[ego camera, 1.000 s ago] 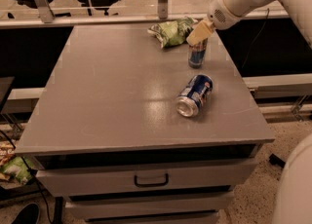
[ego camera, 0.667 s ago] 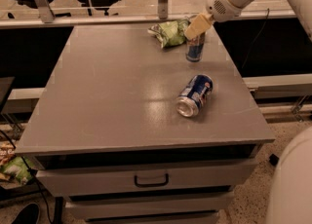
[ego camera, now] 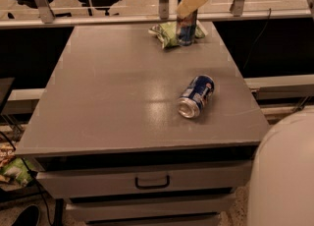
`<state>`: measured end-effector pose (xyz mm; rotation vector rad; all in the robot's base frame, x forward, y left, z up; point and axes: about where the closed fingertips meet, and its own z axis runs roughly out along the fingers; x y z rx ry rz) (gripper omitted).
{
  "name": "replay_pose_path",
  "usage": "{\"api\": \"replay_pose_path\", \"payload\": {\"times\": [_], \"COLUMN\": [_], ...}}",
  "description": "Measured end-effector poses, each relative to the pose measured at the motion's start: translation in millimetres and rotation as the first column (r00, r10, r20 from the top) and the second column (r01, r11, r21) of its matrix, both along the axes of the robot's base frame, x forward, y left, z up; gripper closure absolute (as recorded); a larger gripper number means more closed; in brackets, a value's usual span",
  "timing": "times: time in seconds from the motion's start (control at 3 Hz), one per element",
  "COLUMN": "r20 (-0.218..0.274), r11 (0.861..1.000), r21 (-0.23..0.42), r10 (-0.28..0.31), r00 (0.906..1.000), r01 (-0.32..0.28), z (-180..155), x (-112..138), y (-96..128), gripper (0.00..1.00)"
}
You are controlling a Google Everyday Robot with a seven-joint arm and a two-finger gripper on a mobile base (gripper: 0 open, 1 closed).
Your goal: Pick redbull can
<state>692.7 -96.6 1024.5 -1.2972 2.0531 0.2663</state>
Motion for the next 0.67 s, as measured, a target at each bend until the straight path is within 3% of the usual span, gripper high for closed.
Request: {"api": "replay_pose_path", "payload": {"times": [0.33, 0.67], "r20": [0.002, 0.003], "r11": [0.999, 0.998], "r21": [0.008, 0.008], "r10": [0.054, 0.056], "r00": [0.9985, 0.9984], "r01": [-0.054, -0.056], "z": [14.1, 15.1], "x": [-8.7, -9.1], "y": [12.0, 12.3], "gripper": [1.0, 1.0]}}
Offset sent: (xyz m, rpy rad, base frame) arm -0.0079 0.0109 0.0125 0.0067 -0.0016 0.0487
